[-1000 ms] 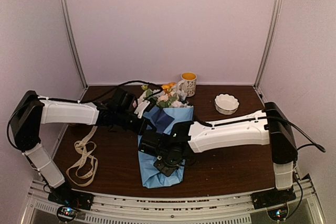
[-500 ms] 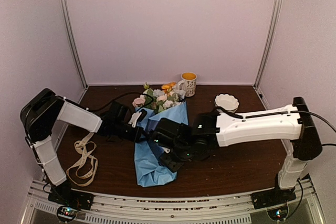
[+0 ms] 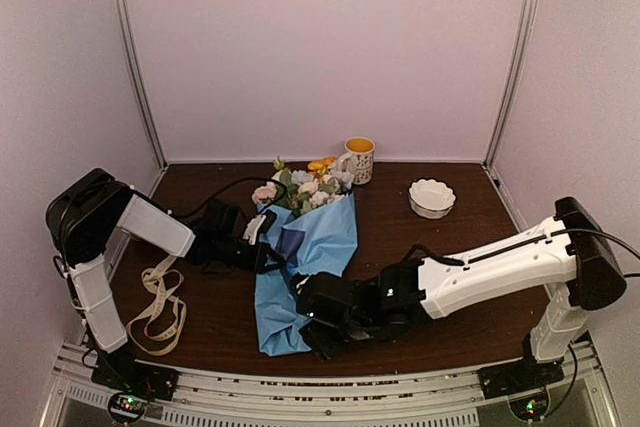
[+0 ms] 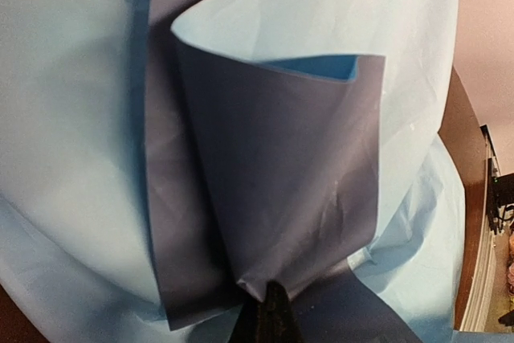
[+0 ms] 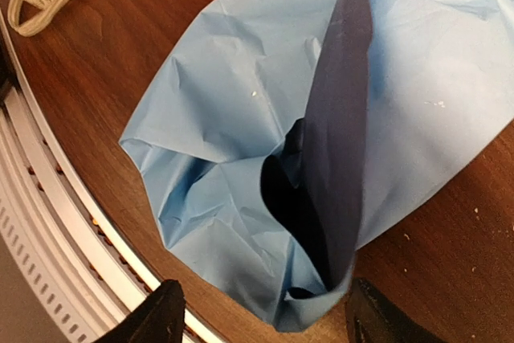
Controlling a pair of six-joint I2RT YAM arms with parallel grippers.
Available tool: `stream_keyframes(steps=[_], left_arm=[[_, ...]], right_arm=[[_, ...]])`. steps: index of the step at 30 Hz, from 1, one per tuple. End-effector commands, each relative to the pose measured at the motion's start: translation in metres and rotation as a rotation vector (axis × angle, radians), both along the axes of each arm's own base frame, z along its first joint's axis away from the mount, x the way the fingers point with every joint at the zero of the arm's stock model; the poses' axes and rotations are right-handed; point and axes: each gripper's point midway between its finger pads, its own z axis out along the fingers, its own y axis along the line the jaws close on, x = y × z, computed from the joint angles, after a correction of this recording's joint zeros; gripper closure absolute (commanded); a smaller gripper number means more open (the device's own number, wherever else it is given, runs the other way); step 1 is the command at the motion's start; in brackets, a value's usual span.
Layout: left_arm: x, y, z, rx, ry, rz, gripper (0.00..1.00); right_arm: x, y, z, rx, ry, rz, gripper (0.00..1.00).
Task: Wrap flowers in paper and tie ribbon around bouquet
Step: Fold the two-thirds-folded wrapping paper at the center of the board.
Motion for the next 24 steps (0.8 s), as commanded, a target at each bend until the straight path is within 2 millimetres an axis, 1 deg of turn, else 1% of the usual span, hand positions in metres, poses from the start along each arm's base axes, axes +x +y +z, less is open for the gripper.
stream_keyframes(steps=[1, 3, 4, 6, 10, 14, 19, 22, 24], left_arm=[[0.003, 0.006, -0.007, -0.01, -0.004, 0.012, 1.0], [0.003, 0.009, -0.01, -0.009, 0.001, 0.014, 1.0], [0.003, 0.009, -0.011, -0.011, 0.003, 0.014, 1.0], [0.003, 0.011, -0.013, -0.011, 0.005, 0.017, 1.0], [0.005, 0.012, -0.012, -0.019, 0.002, 0.023, 1.0], [0.007, 0.009, -0.006, -0.033, -0.003, 0.013, 1.0], [0.011, 0.008, 0.016, -0.048, -0.042, 0.015, 0.7], [0.012, 0.013, 0.027, -0.028, -0.057, 0.035, 0.56], [0.009, 0.016, 0.035, -0.02, -0.051, 0.047, 0.48]], right_arm=[[0.012, 0.002, -0.007, -0.05, -0.07, -0.116, 0.39], [0.016, 0.0, -0.012, -0.077, -0.086, -0.133, 0.46], [0.016, 0.001, -0.014, -0.086, -0.09, -0.133, 0.52], [0.017, 0.003, -0.014, -0.097, -0.097, -0.126, 0.67], [0.018, 0.006, -0.009, -0.133, -0.144, -0.097, 1.0], [0.015, 0.003, -0.007, -0.262, -0.231, -0.034, 1.0], [0.004, -0.003, -0.012, -0.365, -0.287, 0.063, 1.0], [-0.001, -0.006, -0.012, -0.438, -0.342, 0.134, 1.0], [-0.004, -0.005, -0.017, -0.509, -0.388, 0.194, 1.0]])
